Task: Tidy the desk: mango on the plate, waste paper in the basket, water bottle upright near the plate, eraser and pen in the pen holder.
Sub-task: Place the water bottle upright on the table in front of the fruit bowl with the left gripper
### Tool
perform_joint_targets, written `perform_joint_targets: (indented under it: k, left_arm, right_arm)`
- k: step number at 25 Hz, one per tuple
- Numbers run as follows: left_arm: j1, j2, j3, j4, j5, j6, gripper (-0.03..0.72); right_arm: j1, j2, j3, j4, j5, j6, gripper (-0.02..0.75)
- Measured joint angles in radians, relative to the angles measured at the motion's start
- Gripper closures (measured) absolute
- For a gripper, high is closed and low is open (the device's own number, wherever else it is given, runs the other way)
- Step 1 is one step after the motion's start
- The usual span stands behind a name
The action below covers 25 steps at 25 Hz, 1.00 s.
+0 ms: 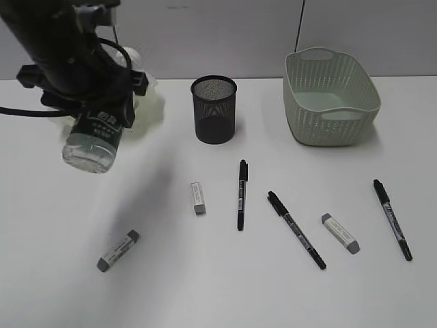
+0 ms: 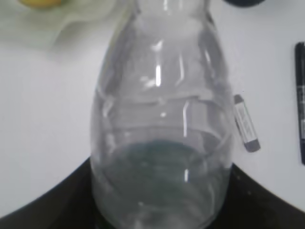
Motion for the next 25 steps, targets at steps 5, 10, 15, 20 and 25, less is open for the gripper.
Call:
perform_joint_targets:
  k: [5,10,15,20,25]
  left_arm:
    - [0.047,-0.195,0.257,0.0,-0.354,0.001,0.202]
    - [0.102,-0.323,0.483,0.018,-0.664,0.001,0.202]
    - [0.164,-0.396,0.721,0.147,-1.078,0.001,0.202]
    - [0.276,-0.386,0.9,0.166,-1.479,0.04,0.202]
    - [0.37,-0.318,0.983,0.092,-1.748,0.17,0.202]
  right_arm:
    - [0.0,0.0,0.0,0.0,0.0,0.0,0.293]
    - [0.0,0.0,0.0,0.0,0.0,0.0,0.293]
    - [0.0,0.0,0.0,0.0,0.0,0.0,0.293]
    - [0.0,0.0,0.0,0.0,0.0,0.0,0.293]
    - [0.0,0.0,0.0,0.0,0.0,0.0,0.293]
